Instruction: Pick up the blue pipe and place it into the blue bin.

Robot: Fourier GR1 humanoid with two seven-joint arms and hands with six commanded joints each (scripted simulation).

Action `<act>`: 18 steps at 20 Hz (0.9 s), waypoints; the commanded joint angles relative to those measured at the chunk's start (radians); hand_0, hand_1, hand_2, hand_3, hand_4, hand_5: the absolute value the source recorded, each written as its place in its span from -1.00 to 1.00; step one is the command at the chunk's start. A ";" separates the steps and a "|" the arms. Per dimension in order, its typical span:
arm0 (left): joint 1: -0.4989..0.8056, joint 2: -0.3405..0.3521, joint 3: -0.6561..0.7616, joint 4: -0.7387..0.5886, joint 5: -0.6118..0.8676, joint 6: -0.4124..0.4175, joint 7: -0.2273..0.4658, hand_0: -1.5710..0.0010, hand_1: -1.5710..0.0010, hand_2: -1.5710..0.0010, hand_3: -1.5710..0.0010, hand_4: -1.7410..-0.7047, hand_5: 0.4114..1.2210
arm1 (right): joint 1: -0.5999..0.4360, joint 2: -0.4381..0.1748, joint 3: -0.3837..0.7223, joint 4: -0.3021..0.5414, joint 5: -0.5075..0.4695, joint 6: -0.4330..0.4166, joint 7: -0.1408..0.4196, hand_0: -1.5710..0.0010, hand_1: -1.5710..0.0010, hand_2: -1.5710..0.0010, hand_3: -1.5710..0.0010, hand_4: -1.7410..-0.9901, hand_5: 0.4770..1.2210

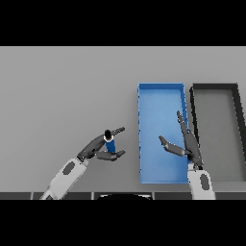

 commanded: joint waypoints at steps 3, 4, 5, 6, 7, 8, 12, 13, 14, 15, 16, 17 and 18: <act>0.010 -0.039 0.004 0.001 0.045 -0.015 -0.007 0.77 0.48 0.26 0.25 -0.15 -0.08 | 0.004 0.006 0.005 -0.012 -0.007 0.005 -0.003 1.00 1.00 1.00 1.00 0.46 -0.78; 0.015 -0.035 0.014 0.003 0.057 -0.018 -0.018 0.47 0.18 0.01 0.01 -0.31 0.14 | -0.007 0.010 0.006 0.002 -0.002 0.001 0.009 1.00 1.00 1.00 1.00 0.47 -0.78; 0.021 -0.039 0.009 -0.005 0.051 -0.009 -0.023 0.17 -0.05 -0.19 -0.16 -0.44 0.31 | -0.005 0.004 0.002 -0.005 -0.003 0.001 0.011 1.00 1.00 1.00 1.00 0.47 -0.77; 0.027 -0.047 -0.001 -0.008 0.040 0.001 -0.026 -0.06 -0.24 -0.35 -0.29 -0.54 0.45 | 0.004 -0.004 0.006 -0.011 0.002 0.006 0.009 1.00 1.00 1.00 1.00 0.48 -0.77; 0.024 -0.055 -0.005 -0.008 0.040 0.007 -0.016 -0.25 -0.39 -0.48 -0.42 -0.63 0.56 | 0.000 -0.006 0.003 -0.011 0.000 0.007 0.011 1.00 1.00 1.00 1.00 0.49 -0.77; 0.024 -0.058 -0.014 -0.012 0.039 0.009 -0.015 -0.40 -0.52 -0.59 -0.52 -0.70 0.65 | 0.002 -0.009 0.000 -0.004 0.004 0.004 0.006 1.00 1.00 1.00 1.00 0.50 -0.77; 0.032 -0.056 -0.045 -0.018 0.003 0.034 -0.050 -0.75 -0.80 -0.83 -0.80 -0.61 0.86 | -0.007 0.003 0.005 0.002 -0.001 0.005 0.013 1.00 1.00 1.00 1.00 0.51 -0.78; 0.030 -0.049 -0.045 -0.023 -0.006 0.032 -0.069 -0.80 -0.84 -0.86 -0.84 -0.58 0.88 | -0.009 0.001 0.002 0.006 -0.001 0.004 0.009 1.00 1.00 1.00 1.00 0.51 -0.78; 0.032 -0.062 -0.051 -0.022 -0.022 0.039 -0.077 -0.84 -0.87 -0.89 -0.87 -0.56 0.91 | -0.006 -0.001 0.000 0.001 0.002 0.000 0.009 1.00 1.00 1.00 1.00 0.52 -0.78; 0.029 -0.066 -0.045 -0.034 -0.019 0.036 -0.080 -0.87 -0.90 -0.91 -0.90 -0.54 0.93 | -0.001 -0.001 0.002 -0.006 0.005 -0.002 0.007 1.00 1.00 1.00 1.00 0.53 -0.79; 0.039 -0.063 -0.038 -0.073 -0.010 0.039 -0.097 -0.90 -0.92 -0.93 -0.92 -0.52 0.94 | -0.004 -0.002 0.006 -0.002 0.010 0.000 0.017 1.00 1.00 1.00 1.00 0.55 -0.79; 0.023 -0.074 -0.031 -0.084 -0.009 0.043 -0.101 -0.92 -0.94 -0.94 -0.93 -0.51 0.95 | -0.005 0.000 0.006 -0.006 0.006 0.001 0.020 1.00 1.00 1.00 1.00 0.55 -0.80; 0.020 -0.089 -0.028 -0.096 -0.003 0.041 -0.118 -0.94 -0.95 -0.96 -0.95 -0.51 0.96 | -0.010 -0.007 -0.003 -0.006 0.002 0.001 0.031 1.00 1.00 1.00 1.00 0.56 -0.80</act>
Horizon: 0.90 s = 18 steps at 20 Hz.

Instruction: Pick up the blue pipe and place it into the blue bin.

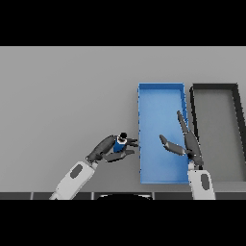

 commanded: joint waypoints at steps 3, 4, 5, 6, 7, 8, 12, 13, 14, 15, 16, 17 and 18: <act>-0.022 -0.022 0.006 -0.051 0.009 -0.002 0.027 -0.97 -0.97 -0.98 -0.97 -0.49 0.98 | -0.001 0.005 0.014 0.005 0.029 -0.012 -0.006 1.00 1.00 1.00 1.00 0.61 -0.80; -0.034 -0.021 0.013 -0.065 0.010 -0.003 0.048 -0.97 -0.98 -0.98 -0.98 -0.49 0.98 | 0.005 0.011 0.015 0.009 0.027 -0.013 -0.011 1.00 1.00 1.00 1.00 0.61 -0.79; -0.035 -0.022 0.009 -0.081 0.000 -0.002 0.059 -0.98 -0.98 -0.99 -0.98 -0.49 0.99 | 0.012 0.008 0.013 0.013 0.031 -0.015 -0.026 1.00 1.00 1.00 1.00 0.62 -0.78; -0.048 -0.029 0.005 -0.087 -0.009 -0.006 0.072 -0.98 -0.99 -0.99 -0.99 -0.48 0.99 | 0.010 0.000 0.007 0.010 0.029 -0.013 -0.020 1.00 1.00 1.00 1.00 0.63 -0.77; -0.058 -0.024 0.012 -0.087 -0.005 -0.018 0.087 -0.99 -0.99 -0.99 -0.99 -0.48 0.99 | 0.001 -0.005 0.005 0.010 0.028 -0.012 -0.021 1.00 1.00 1.00 1.00 0.63 -0.77; -0.051 -0.025 0.009 -0.101 -0.005 -0.025 0.096 -0.99 -0.99 -0.99 -0.99 -0.48 0.99 | 0.003 0.001 0.011 0.007 0.033 -0.014 -0.022 1.00 1.00 1.00 1.00 0.64 -0.76; -0.072 -0.042 0.016 -0.117 -0.003 -0.049 0.132 -1.00 -1.00 -1.00 -1.00 -0.48 1.00 | 0.024 0.006 0.009 0.009 0.035 -0.021 -0.031 1.00 1.00 1.00 1.00 0.64 -0.73; -0.065 -0.037 0.021 -0.114 -0.002 -0.057 0.130 -1.00 -1.00 -1.00 -1.00 -0.48 1.00 | 0.052 0.022 0.013 -0.006 0.042 -0.038 -0.042 1.00 1.00 1.00 1.00 0.64 -0.73; -0.063 -0.040 0.018 -0.116 -0.011 -0.059 0.144 -1.00 -1.00 -1.00 -1.00 -0.48 1.00 | 0.084 0.040 0.017 -0.026 0.050 -0.060 -0.050 1.00 1.00 1.00 1.00 0.65 -0.73; -0.062 -0.039 0.021 -0.111 -0.015 -0.066 0.141 -1.00 -1.00 -1.00 -1.00 -0.48 1.00 | 0.118 0.061 0.022 -0.047 0.061 -0.083 -0.056 1.00 1.00 1.00 1.00 0.65 -0.73; -0.059 -0.037 0.026 -0.119 -0.014 -0.069 0.138 -1.00 -1.00 -1.00 -1.00 -0.48 1.00 | 0.154 0.083 0.028 -0.069 0.071 -0.108 -0.060 1.00 1.00 1.00 1.00 0.65 -0.73; -0.064 -0.044 0.032 -0.117 -0.011 -0.070 0.145 -1.00 -1.00 -1.00 -1.00 -0.48 1.00 | 0.200 0.105 0.037 -0.099 0.085 -0.132 -0.076 1.00 1.00 1.00 1.00 0.62 -0.73; -0.050 -0.041 0.029 -0.128 -0.016 -0.073 0.146 -1.00 -1.00 -1.00 -1.00 -0.48 1.00 | 0.210 0.118 0.033 -0.116 0.086 -0.150 -0.051 1.00 1.00 1.00 1.00 0.56 -0.73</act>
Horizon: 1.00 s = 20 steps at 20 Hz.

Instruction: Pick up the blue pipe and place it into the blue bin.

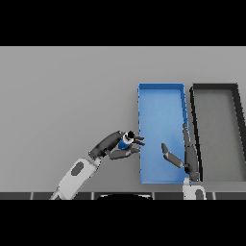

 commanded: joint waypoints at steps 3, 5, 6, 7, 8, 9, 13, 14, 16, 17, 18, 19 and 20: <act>-0.010 -0.019 0.007 0.022 -0.022 -0.001 -0.006 -1.00 -1.00 -1.00 -1.00 -0.49 1.00 | 0.022 0.016 -0.005 -0.024 -0.008 -0.016 0.002 1.00 0.98 0.99 1.00 0.46 -0.74; 0.001 -0.017 0.009 0.014 -0.027 -0.013 -0.026 -1.00 -1.00 -1.00 -1.00 -0.49 1.00 | 0.021 0.022 -0.008 -0.075 -0.082 0.021 -0.073 1.00 0.97 0.96 1.00 0.53 -0.75; 0.011 -0.015 0.006 0.004 -0.031 -0.017 -0.020 -1.00 -1.00 -1.00 -1.00 -0.49 1.00 | 0.021 0.014 -0.011 -0.096 -0.130 0.055 -0.095 1.00 0.98 0.96 1.00 0.51 -0.72; 0.008 -0.016 0.011 0.010 -0.034 -0.021 -0.012 -1.00 -1.00 -1.00 -1.00 -0.49 1.00 | 0.018 -0.010 -0.016 -0.134 -0.163 0.085 -0.116 1.00 0.98 0.97 1.00 0.51 -0.69; 0.000 -0.021 0.014 -0.002 -0.036 -0.020 0.001 -1.00 -1.00 -1.00 -1.00 -0.49 1.00 | -0.005 -0.042 -0.031 -0.163 -0.202 0.111 -0.085 1.00 0.99 0.97 1.00 0.52 -0.68; 0.007 -0.024 0.012 0.010 -0.044 -0.023 0.002 -1.00 -1.00 -1.00 -1.00 -0.49 1.00 | -0.017 -0.074 -0.022 -0.204 -0.211 0.135 -0.053 1.00 0.99 0.98 1.00 0.54 -0.69; 0.008 -0.023 0.031 0.005 -0.049 -0.040 0.000 -1.00 -1.00 -1.00 -1.00 -0.48 1.00 | -0.072 -0.175 0.028 -0.313 -0.261 0.238 0.139 1.00 1.00 0.99 1.00 0.48 -0.79; 0.007 -0.031 0.026 0.007 -0.058 -0.041 0.001 -1.00 -1.00 -1.00 -1.00 -0.48 1.00 | -0.084 -0.199 0.033 -0.317 -0.259 0.255 0.193 1.00 1.00 0.99 1.00 0.46 -0.82; -0.001 -0.041 0.030 0.003 -0.062 -0.042 0.020 -1.00 -1.00 -1.00 -1.00 -0.48 1.00 | -0.135 -0.228 0.060 -0.316 -0.264 0.299 0.207 1.00 1.00 1.00 1.00 0.39 -0.84; 0.007 -0.039 0.027 0.000 -0.073 -0.044 0.009 -1.00 -1.00 -1.00 -1.00 -0.48 1.00 | -0.147 -0.233 0.081 -0.320 -0.264 0.319 0.216 1.00 1.00 1.00 1.00 0.36 -0.86; 0.008 -0.039 0.025 -0.003 -0.076 -0.051 0.002 -1.00 -1.00 -1.00 -1.00 -0.48 1.00 | -0.171 -0.234 0.096 -0.330 -0.268 0.331 0.237 1.00 1.00 1.00 1.00 0.32 -0.87; 0.010 -0.040 0.025 0.002 -0.083 -0.053 -0.007 -1.00 -1.00 -1.00 -1.00 -0.49 1.00 | -0.198 -0.235 0.112 -0.330 -0.270 0.338 0.269 1.00 1.00 1.00 1.00 0.29 -0.88; 0.011 -0.042 0.027 0.006 -0.089 -0.055 -0.007 -1.00 -1.00 -1.00 -1.00 -0.49 1.00 | -0.214 -0.231 0.129 -0.324 -0.268 0.347 0.283 1.00 1.00 1.00 1.00 0.31 -0.87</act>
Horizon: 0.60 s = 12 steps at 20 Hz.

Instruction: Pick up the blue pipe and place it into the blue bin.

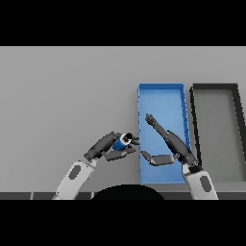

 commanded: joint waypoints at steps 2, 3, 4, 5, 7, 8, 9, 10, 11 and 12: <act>-0.002 -0.001 0.010 -0.011 0.003 -0.002 0.017 -1.00 -1.00 -1.00 -1.00 -0.49 1.00 | -0.063 0.021 0.027 0.005 -0.011 0.002 0.050 1.00 1.00 1.00 1.00 0.34 -0.88; -0.009 -0.004 0.013 -0.010 0.005 -0.009 0.030 -1.00 -1.00 -1.00 -1.00 -0.49 1.00 | -0.085 0.027 0.035 0.004 -0.032 0.014 0.060 1.00 1.00 1.00 1.00 0.36 -0.87; -0.010 -0.012 0.014 -0.001 -0.003 -0.006 0.029 -1.00 -1.00 -1.00 -1.00 -0.49 1.00 | -0.100 0.021 0.043 0.000 -0.049 0.031 0.081 1.00 1.00 1.00 1.00 0.37 -0.86; -0.017 -0.013 0.028 -0.001 0.005 -0.009 0.040 -1.00 -1.00 -1.00 -1.00 -0.49 1.00 | -0.125 0.020 0.053 0.007 -0.050 0.042 0.090 1.00 1.00 1.00 1.00 0.39 -0.87; -0.009 -0.014 0.028 -0.010 0.012 -0.028 0.046 -1.00 -1.00 -1.00 -1.00 -0.48 1.00 | -0.187 0.039 0.088 0.021 -0.053 0.053 0.114 1.00 1.00 1.00 1.00 0.42 -0.89; -0.006 -0.020 0.024 -0.009 0.005 -0.034 0.040 -1.00 -1.00 -1.00 -1.00 -0.48 1.00 | -0.219 0.038 0.094 0.022 -0.057 0.060 0.121 1.00 1.00 1.00 1.00 0.44 -0.90; 0.001 -0.026 0.025 -0.008 0.009 -0.041 0.030 -1.00 -1.00 -1.00 -1.00 -0.49 1.00 | -0.252 0.047 0.102 0.029 -0.068 0.064 0.131 1.00 1.00 1.00 1.00 0.45 -0.90; 0.003 -0.027 0.027 -0.008 0.014 -0.053 0.038 -1.00 -1.00 -1.00 -1.00 -0.49 1.00 | -0.267 0.061 0.120 0.046 -0.062 0.070 0.139 1.00 1.00 1.00 1.00 0.46 -0.90; 0.003 -0.035 0.030 0.008 0.011 -0.058 0.029 -1.00 -1.00 -1.00 -1.00 -0.49 1.00 | -0.294 0.069 0.122 0.062 -0.071 0.075 0.161 1.00 1.00 1.00 1.00 0.46 -0.90; 0.002 -0.036 0.036 0.010 0.013 -0.067 0.027 -1.00 -1.00 -1.00 -1.00 -0.47 1.00 | -0.317 0.075 0.122 0.072 -0.081 0.079 0.168 1.00 1.00 1.00 1.00 0.44 -0.90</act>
